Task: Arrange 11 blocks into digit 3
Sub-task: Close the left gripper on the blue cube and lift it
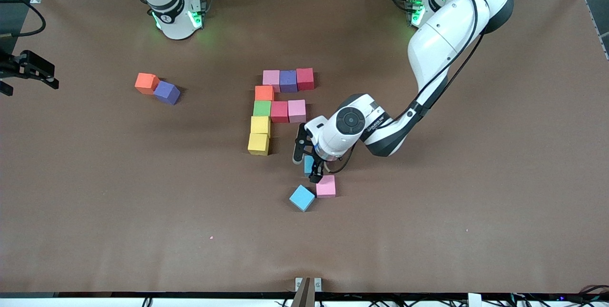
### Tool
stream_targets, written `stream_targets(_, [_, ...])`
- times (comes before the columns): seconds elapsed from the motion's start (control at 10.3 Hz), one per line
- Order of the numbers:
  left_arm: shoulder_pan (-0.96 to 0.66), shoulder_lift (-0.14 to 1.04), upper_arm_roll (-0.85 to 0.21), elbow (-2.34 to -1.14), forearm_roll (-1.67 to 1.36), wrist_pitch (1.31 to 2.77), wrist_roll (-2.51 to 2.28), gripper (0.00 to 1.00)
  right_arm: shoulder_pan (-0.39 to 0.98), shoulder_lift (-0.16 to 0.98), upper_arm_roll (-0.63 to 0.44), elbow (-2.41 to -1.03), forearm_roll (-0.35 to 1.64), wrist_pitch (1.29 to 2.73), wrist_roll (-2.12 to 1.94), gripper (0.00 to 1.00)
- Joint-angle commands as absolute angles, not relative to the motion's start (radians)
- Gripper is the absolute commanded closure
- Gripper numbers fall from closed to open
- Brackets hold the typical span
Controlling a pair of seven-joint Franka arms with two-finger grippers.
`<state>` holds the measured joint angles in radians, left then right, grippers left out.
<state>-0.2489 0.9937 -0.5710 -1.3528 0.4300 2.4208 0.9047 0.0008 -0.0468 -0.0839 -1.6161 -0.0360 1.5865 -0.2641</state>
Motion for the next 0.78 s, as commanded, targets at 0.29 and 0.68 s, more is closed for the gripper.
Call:
stream_targets(0.29, [-0.253, 0.983, -0.563, -1.37, 0.4, 2.414, 0.899, 0.0, 0.005, -0.038, -0.087, -1.598, -0.034, 1.58, -0.278, 0.0])
stream_targets(0.68, [-0.25, 0.979, -0.563, -1.367, 0.408, 2.414, 0.894, 0.28, 0.003, -0.04, -0.089, -1.598, -0.034, 1.58, -0.278, 0.0])
